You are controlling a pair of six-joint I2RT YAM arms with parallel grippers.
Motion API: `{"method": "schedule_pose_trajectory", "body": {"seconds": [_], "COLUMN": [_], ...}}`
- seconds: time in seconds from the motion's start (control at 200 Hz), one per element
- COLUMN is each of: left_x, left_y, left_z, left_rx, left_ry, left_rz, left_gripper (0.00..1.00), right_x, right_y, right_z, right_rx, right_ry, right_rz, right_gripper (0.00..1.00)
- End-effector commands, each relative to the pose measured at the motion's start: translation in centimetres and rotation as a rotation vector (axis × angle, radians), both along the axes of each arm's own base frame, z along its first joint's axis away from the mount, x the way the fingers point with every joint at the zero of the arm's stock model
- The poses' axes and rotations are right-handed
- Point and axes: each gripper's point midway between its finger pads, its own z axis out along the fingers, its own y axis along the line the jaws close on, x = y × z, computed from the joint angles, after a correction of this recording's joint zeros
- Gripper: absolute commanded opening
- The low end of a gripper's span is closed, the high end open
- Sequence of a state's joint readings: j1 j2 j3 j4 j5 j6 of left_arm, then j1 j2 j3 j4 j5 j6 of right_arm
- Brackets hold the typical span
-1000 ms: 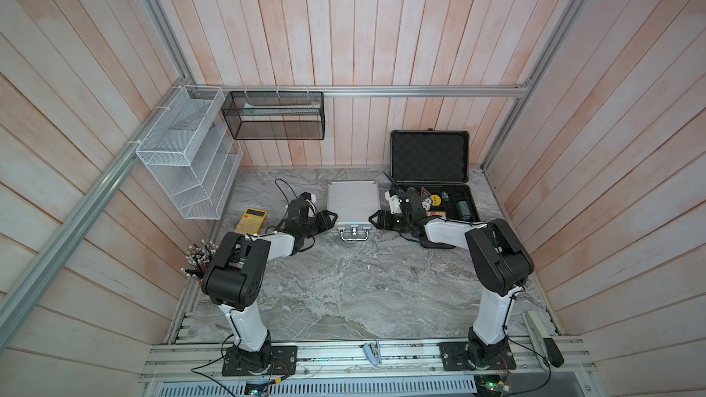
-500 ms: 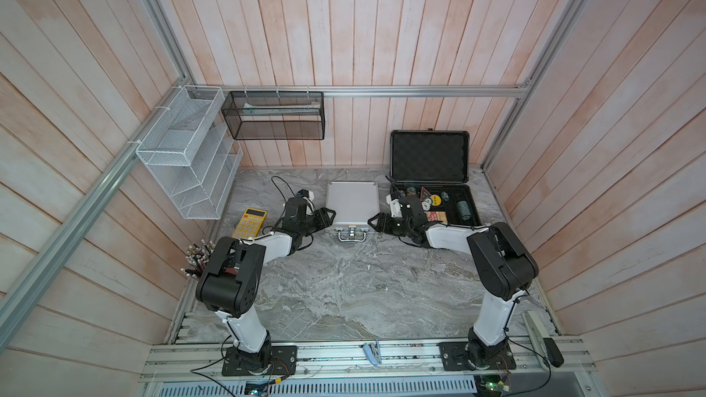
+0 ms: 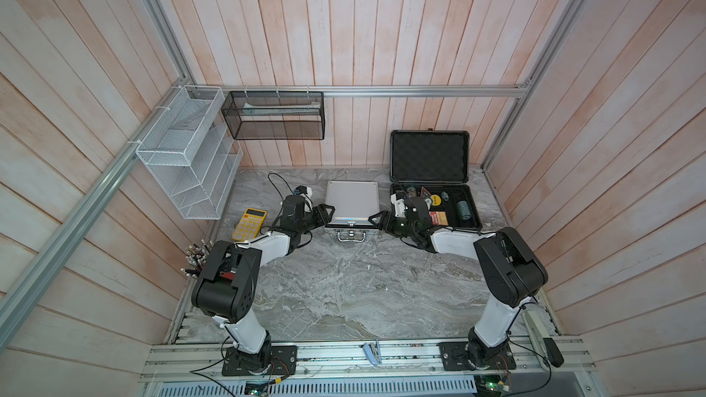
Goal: Open the poker set cases
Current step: Open the case lid on the poker set case.
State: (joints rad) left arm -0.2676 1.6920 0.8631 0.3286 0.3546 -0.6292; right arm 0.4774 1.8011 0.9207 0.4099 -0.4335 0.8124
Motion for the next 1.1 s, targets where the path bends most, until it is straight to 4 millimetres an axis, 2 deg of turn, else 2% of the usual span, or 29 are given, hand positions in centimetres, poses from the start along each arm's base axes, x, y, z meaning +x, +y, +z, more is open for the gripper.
{"method": "schedule_pose_trajectory", "body": {"seconds": [0.0, 0.31, 0.46, 0.57, 0.61, 0.625, 0.93, 0.97, 0.98, 0.995, 1.095], "left_x": [-0.7, -0.6, -0.5, -0.7, -0.8, -0.9, -2.0, -2.3, -2.4, -2.4, -3.2], "left_y": [-1.6, -0.8, -0.2, 0.5, 0.9, 0.9, 3.2, 3.4, 3.4, 3.5, 3.6], "left_z": [3.2, 4.5, 5.7, 6.6, 7.0, 7.1, 10.5, 10.7, 10.7, 10.8, 10.4], "left_rx": [-0.02, -0.025, -0.016, -0.002, 0.003, 0.002, 0.039, 0.05, 0.052, 0.056, 0.078], "left_ry": [-0.067, -0.098, -0.12, -0.138, -0.145, -0.149, -0.222, -0.227, -0.229, -0.231, -0.239], "left_rz": [-0.07, -0.047, -0.016, 0.007, 0.019, 0.02, 0.067, 0.066, 0.066, 0.066, 0.052], "left_gripper": [0.62, 0.66, 0.73, 0.81, 0.97, 1.0, 1.0, 1.0, 1.0, 1.0, 1.0], "right_x": [-0.6, -0.6, 0.0, 0.5, 0.7, 0.8, 2.3, 2.5, 3.3, 3.7, 4.7], "right_y": [1.9, 1.5, 1.1, 1.0, 1.1, 1.1, 1.4, 1.5, 0.5, 0.2, -0.1], "right_z": [5.3, 7.8, 8.4, 9.0, 9.4, 9.4, 10.0, 10.2, 10.3, 10.4, 11.0], "right_rx": [0.183, 0.324, 0.367, 0.407, 0.425, 0.429, 0.481, 0.486, 0.484, 0.483, 0.473], "right_ry": [-0.086, -0.086, -0.092, -0.096, -0.1, -0.099, -0.109, -0.114, -0.121, -0.124, -0.144], "right_rz": [0.077, 0.068, 0.041, 0.041, 0.044, 0.044, 0.031, 0.032, 0.009, 0.002, -0.005], "right_gripper": [0.64, 0.65, 0.65, 0.65, 0.65, 0.65, 0.65, 0.65, 0.65, 0.65, 0.65]}}
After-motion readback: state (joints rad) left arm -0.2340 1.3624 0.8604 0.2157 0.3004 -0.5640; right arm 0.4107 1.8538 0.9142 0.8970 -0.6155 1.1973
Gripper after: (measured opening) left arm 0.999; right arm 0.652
